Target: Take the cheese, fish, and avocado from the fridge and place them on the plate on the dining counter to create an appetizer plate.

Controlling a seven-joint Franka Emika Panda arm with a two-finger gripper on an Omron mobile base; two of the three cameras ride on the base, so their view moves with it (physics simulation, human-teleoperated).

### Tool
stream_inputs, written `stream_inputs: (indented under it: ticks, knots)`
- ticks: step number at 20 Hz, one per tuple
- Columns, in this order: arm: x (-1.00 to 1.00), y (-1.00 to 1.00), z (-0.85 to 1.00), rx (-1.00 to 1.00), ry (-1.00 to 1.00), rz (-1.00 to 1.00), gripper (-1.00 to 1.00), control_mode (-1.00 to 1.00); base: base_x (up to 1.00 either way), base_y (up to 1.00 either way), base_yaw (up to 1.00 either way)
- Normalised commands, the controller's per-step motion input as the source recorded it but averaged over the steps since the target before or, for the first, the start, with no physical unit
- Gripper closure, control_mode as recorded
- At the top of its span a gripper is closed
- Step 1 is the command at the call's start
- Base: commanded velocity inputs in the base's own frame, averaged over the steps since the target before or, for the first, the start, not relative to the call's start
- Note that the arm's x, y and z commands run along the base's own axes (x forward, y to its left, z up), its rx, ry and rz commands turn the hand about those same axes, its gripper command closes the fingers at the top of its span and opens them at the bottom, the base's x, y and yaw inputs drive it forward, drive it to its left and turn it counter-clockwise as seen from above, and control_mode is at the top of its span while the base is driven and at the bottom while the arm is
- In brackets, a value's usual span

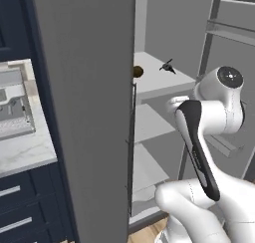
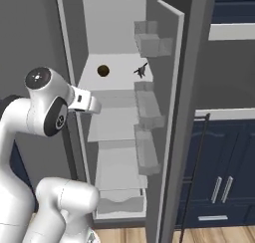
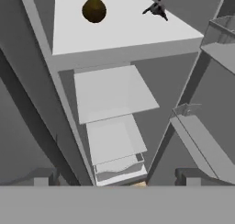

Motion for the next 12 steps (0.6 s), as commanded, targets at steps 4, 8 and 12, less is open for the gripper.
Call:
stream_inputs:
  ticks: [4,8,12]
  knots:
    - [0.0,0.0,0.0,0.0,0.0,0.0,-1.0,1.0,0.02,-0.47,0.0]
    - [0.0,0.0,0.0,0.0,0.0,0.0,-1.0,1.0,0.46,-0.11,0.0]
    - [0.0,0.0,0.0,0.0,0.0,0.0,-1.0,1.0,0.75,0.0,0.0]
